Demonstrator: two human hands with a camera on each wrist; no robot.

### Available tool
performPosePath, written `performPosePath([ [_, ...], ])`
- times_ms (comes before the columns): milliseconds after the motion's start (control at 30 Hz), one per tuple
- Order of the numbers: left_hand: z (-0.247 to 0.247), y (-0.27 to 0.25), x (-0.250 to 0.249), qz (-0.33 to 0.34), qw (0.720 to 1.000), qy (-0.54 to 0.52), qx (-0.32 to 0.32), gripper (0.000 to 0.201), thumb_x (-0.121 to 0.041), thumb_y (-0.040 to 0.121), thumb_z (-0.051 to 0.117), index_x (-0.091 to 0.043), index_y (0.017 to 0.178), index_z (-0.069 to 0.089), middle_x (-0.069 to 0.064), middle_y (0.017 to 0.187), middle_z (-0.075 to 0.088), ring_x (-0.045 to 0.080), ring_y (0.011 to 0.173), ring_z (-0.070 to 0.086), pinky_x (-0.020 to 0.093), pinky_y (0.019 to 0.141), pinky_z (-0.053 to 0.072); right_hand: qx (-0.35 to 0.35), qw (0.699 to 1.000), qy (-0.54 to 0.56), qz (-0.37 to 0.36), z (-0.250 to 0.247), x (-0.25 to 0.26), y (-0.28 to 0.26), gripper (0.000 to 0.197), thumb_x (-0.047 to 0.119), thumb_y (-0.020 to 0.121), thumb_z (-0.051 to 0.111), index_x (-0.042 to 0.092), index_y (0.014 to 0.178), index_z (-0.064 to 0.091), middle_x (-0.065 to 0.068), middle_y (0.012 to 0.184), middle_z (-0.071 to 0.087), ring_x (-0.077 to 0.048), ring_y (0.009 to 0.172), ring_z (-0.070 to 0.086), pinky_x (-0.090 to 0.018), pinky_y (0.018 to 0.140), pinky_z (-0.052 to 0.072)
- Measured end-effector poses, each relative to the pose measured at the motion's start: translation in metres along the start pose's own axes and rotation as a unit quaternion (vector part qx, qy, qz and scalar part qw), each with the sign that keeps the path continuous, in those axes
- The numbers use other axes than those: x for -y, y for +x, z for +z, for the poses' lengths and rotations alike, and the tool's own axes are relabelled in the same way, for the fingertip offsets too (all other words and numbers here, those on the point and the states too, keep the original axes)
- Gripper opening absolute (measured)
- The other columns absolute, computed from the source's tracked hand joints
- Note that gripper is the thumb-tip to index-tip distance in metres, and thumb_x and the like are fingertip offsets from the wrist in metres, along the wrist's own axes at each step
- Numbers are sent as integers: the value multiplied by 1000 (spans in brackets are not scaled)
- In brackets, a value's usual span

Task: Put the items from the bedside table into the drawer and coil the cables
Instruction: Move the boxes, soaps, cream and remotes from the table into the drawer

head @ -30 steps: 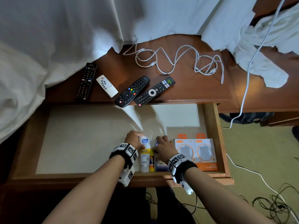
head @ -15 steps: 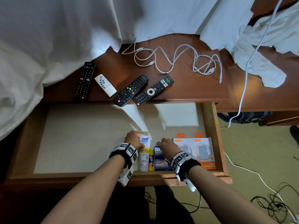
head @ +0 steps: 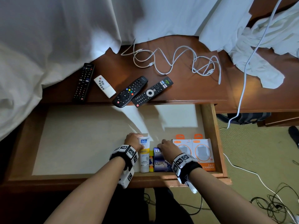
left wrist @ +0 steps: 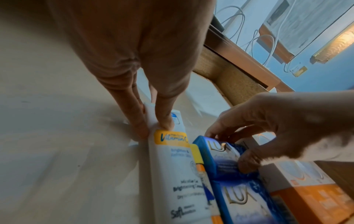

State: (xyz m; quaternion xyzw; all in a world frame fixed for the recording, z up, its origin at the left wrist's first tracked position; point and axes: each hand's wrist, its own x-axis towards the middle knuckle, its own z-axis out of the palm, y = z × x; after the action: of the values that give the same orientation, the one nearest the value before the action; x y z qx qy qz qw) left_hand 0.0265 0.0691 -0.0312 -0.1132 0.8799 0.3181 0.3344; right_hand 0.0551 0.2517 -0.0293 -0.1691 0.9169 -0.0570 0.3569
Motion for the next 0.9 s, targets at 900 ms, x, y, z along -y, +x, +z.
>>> performPosePath([
  [900, -136, -16, -79, 97, 929, -16, -356, 17, -28, 77, 71, -19, 91, 68, 4, 99, 66, 29, 92, 65, 35, 76, 50, -135, 784, 581, 171, -152, 39, 35, 24, 38, 88, 62, 16, 81, 66, -5, 76, 64, -18, 65, 61, -33, 61, 57],
])
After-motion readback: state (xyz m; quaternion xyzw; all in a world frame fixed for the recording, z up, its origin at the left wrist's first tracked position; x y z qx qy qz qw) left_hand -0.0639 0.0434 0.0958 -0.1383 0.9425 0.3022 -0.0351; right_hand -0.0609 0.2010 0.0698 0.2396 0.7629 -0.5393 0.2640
